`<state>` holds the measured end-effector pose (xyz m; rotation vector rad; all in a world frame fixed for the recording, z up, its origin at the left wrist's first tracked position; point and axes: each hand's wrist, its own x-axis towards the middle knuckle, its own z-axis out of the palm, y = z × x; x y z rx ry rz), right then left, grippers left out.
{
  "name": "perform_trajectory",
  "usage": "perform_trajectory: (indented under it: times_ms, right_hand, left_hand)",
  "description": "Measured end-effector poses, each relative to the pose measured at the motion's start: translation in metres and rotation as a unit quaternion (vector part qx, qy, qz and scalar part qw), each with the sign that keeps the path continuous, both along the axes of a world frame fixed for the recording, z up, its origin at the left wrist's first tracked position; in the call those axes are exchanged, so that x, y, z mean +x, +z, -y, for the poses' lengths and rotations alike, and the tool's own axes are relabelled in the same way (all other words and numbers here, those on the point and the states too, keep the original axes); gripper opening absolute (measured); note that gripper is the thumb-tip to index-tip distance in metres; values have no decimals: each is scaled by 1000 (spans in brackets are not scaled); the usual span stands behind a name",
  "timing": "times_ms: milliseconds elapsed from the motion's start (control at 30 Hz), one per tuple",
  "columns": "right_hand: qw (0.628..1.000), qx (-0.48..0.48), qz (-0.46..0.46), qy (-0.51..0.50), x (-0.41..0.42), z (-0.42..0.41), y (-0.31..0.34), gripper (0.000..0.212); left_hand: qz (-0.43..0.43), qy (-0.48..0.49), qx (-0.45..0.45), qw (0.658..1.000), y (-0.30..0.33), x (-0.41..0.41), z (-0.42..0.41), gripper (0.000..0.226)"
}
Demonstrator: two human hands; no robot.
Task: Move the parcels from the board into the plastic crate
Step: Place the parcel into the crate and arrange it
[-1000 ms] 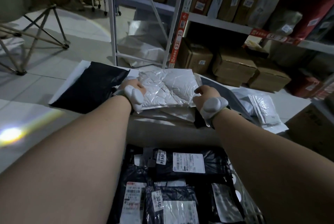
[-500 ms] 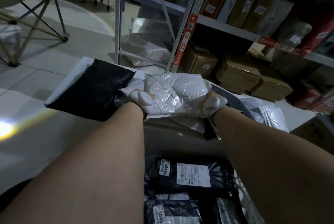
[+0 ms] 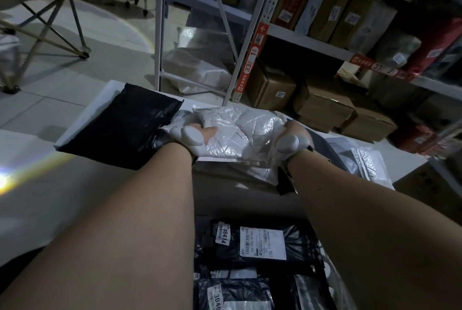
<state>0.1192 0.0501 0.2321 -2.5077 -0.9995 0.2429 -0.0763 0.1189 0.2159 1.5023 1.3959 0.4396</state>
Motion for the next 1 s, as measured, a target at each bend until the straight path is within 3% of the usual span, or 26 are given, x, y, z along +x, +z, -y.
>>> perform_trajectory:
  times_ms: [67, 133, 200, 267, 367, 467, 567, 700, 800, 900, 1000]
  right_hand:
    - [1000, 17, 4, -3, 3, 2, 5, 25]
    - [999, 14, -29, -7, 6, 5, 15, 3]
    - [998, 9, -62, -17, 4, 10, 25, 4]
    - [998, 19, -44, -31, -2, 19, 29, 22]
    - [998, 42, -29, -34, -14, 37, 28, 27]
    - [992, 83, -95, -26, -14, 54, 25, 31]
    - [995, 59, -73, -15, -21, 72, 25, 36]
    - [993, 80, -87, -10, -16, 96, 10, 38]
    - [987, 105, -122, 11, -7, 118, 5, 33]
    - [980, 123, -148, 42, 1, 136, 5, 36]
    - [975, 138, -168, 34, 8, 157, -5, 44]
  left_hand:
    - [56, -14, -8, 998, -5, -3, -5, 50]
    - [132, -6, -24, 991, -9, -5, -6, 61]
    - [195, -1, -44, 980, -23, -7, -15, 71]
    - [229, -5, -60, 972, -30, -11, -16, 64]
    - [257, 14, -45, 965, -25, -19, -10, 61]
    - [250, 11, -23, 968, -9, -25, 7, 55]
    - [248, -14, -29, 968, -2, -29, 22, 44]
    - [226, -12, -43, 973, -11, -31, 31, 67]
    - [235, -15, -45, 971, -1, -30, 58, 36]
    - [294, -10, -85, 952, -8, -29, 77, 57]
    - [289, -7, -111, 951, -17, -26, 95, 59]
